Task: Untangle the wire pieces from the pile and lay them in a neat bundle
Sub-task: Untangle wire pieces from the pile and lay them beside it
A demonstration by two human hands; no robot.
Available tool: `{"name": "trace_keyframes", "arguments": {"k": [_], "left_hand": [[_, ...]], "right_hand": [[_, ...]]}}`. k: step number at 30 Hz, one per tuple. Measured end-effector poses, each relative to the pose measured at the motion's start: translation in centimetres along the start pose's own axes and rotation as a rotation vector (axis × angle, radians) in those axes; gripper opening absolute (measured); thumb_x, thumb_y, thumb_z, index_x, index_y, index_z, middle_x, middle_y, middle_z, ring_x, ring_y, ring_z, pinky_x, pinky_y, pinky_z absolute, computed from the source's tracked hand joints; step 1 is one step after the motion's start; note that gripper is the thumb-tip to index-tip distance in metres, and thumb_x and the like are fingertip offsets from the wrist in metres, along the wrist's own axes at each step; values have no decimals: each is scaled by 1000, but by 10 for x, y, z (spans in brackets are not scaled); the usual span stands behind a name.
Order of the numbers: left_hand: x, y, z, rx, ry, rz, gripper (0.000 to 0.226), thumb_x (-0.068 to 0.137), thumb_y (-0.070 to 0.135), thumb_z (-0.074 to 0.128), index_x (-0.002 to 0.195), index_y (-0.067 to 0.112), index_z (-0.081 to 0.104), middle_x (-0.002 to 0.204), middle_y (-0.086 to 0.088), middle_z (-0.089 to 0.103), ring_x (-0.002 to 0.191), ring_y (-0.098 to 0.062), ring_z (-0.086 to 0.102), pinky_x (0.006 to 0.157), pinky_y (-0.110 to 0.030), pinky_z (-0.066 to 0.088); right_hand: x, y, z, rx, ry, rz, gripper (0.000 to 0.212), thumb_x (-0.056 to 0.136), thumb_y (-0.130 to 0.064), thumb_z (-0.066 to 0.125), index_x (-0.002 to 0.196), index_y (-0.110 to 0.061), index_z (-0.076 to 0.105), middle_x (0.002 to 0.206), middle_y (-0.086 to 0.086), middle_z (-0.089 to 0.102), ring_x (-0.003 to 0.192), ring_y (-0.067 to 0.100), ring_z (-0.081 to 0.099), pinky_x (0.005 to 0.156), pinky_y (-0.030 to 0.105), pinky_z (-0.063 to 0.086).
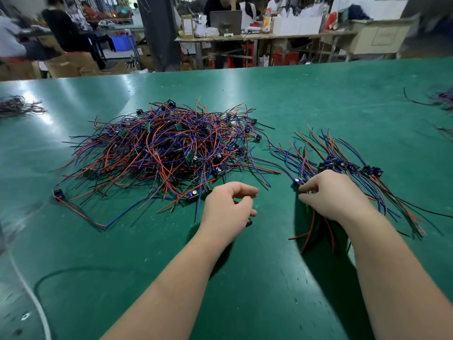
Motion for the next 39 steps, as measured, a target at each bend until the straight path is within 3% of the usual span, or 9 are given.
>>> {"name": "trace_keyframes", "arguments": {"k": [4, 9, 13, 18, 21, 25, 31, 35, 39], "left_hand": [[0, 0, -1, 55, 16, 13, 30, 85, 6, 50, 84, 30, 67, 78, 5, 70, 63, -5, 69, 63, -35, 60], [0, 0, -1, 85, 14, 15, 27, 83, 8, 52, 84, 29, 69, 52, 4, 66, 65, -22, 70, 65, -42, 59], [2, 0, -2, 87, 28, 24, 30, 82, 5, 51, 82, 30, 68, 64, 0, 70, 70, -26, 70, 64, -40, 60], [8, -4, -2, -213, 33, -127, 41, 89, -8, 32, 88, 19, 63, 95, -5, 65, 64, -7, 66, 53, -23, 55], [11, -7, -4, -502, 35, -282, 29, 95, -1, 35, 108, 4, 60, 87, -10, 66, 68, -18, 64, 53, -23, 55], [12, -12, -8, -657, -3, -403, 35, 100, 33, 43, 102, 2, 61, 62, -3, 68, 53, -13, 62, 46, -21, 53], [10, -3, -5, -641, -175, -352, 25, 79, 35, 67, 89, 12, 66, 70, 5, 70, 36, -1, 36, 35, -11, 29], [3, 14, -5, -598, -178, -142, 35, 62, 33, 72, 89, 11, 69, 66, 4, 69, 36, 0, 34, 35, -10, 28], [-4, 29, -4, -376, -219, 121, 3, 82, 12, 69, 83, 11, 72, 64, -2, 71, 37, -2, 42, 39, -11, 32]], "right_hand": [[-2, -8, -2, -8, 97, -25, 18, 86, -30, 60, 82, -18, 73, 69, 1, 65, 75, 26, 61, 69, 33, 53], [-7, -47, 14, 188, 74, -345, 25, 93, -30, 55, 113, -23, 68, 110, 4, 62, 106, 22, 55, 92, 29, 42], [-5, -60, 44, -96, -102, -387, 33, 98, -36, 42, 124, -23, 58, 118, 3, 52, 121, 28, 44, 93, 38, 40], [-5, -64, 38, 130, -83, -424, 30, 99, -18, 42, 118, -13, 65, 127, 3, 61, 120, 21, 52, 98, 28, 38], [-16, -69, 32, 674, -169, -349, 24, 96, -8, 51, 104, -15, 72, 107, 4, 71, 105, 19, 64, 97, 28, 46], [-38, -83, 27, 1435, -619, -417, 20, 87, 0, 52, 97, 0, 70, 97, 11, 72, 91, 18, 67, 86, 24, 52], [-60, -85, 30, 866, -938, -707, 21, 89, 2, 55, 106, -2, 67, 102, 17, 66, 96, 17, 61, 85, 24, 46], [-55, -70, 31, 790, -982, -499, 15, 94, -2, 53, 99, -4, 68, 87, 9, 72, 82, 14, 68, 70, 20, 52], [-26, -54, 23, 1198, -569, -36, 24, 99, -15, 46, 85, -10, 65, 67, 5, 63, 52, 11, 60, 46, 17, 42]]}}
Point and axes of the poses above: each hand's wrist, its own x-axis towards the middle knuckle, its own z-axis out of the palm, y = z × x, the point moved 5 cm from there along x, towards the middle knuckle
